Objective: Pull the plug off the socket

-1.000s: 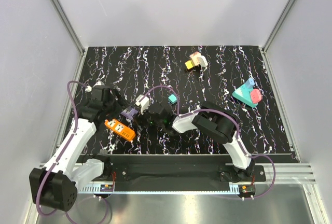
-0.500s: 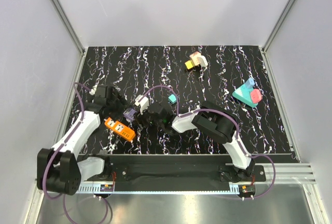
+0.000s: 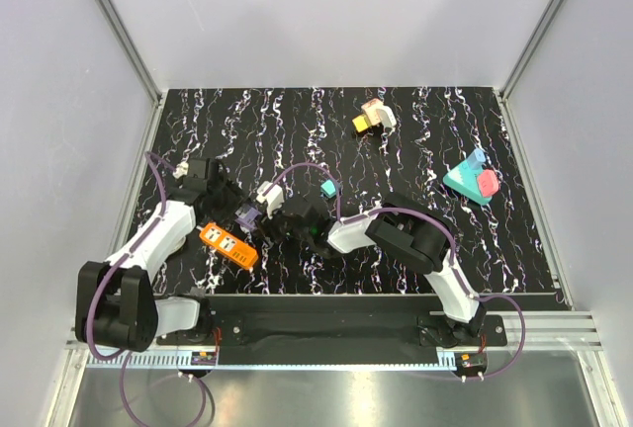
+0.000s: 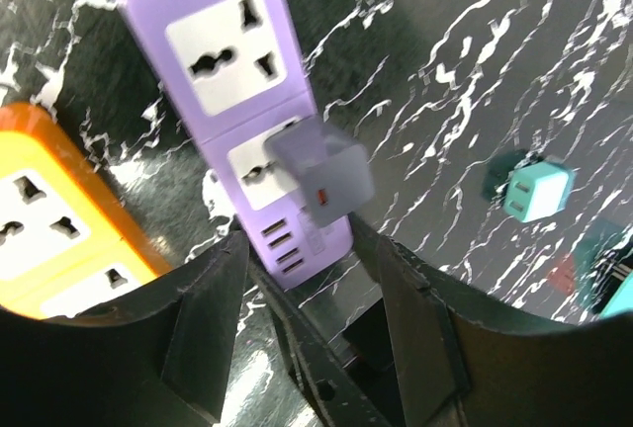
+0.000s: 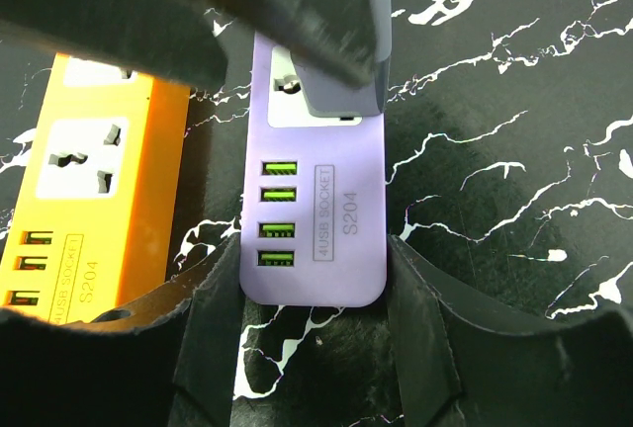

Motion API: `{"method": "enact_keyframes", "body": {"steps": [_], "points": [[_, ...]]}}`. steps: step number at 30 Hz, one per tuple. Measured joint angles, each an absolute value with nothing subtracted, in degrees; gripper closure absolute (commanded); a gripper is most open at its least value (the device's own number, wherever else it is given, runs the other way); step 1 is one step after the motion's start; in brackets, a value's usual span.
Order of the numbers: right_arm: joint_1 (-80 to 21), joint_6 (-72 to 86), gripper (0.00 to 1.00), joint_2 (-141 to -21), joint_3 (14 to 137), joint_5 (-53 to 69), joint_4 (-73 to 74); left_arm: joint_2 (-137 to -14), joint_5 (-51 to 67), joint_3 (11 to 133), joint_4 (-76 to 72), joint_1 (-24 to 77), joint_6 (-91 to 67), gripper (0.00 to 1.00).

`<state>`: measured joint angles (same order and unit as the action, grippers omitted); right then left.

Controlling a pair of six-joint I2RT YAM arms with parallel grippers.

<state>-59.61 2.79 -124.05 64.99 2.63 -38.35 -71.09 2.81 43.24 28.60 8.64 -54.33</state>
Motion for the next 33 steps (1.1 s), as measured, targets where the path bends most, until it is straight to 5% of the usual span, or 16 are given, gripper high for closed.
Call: {"method": "enact_keyframes", "body": {"steps": [33], "points": [[-59.61, 1.87, 1.00, -124.68, 66.00, 2.68, -37.91, -81.23, -0.84, 50.24, 29.04, 8.64, -53.32, 0.47]]}}
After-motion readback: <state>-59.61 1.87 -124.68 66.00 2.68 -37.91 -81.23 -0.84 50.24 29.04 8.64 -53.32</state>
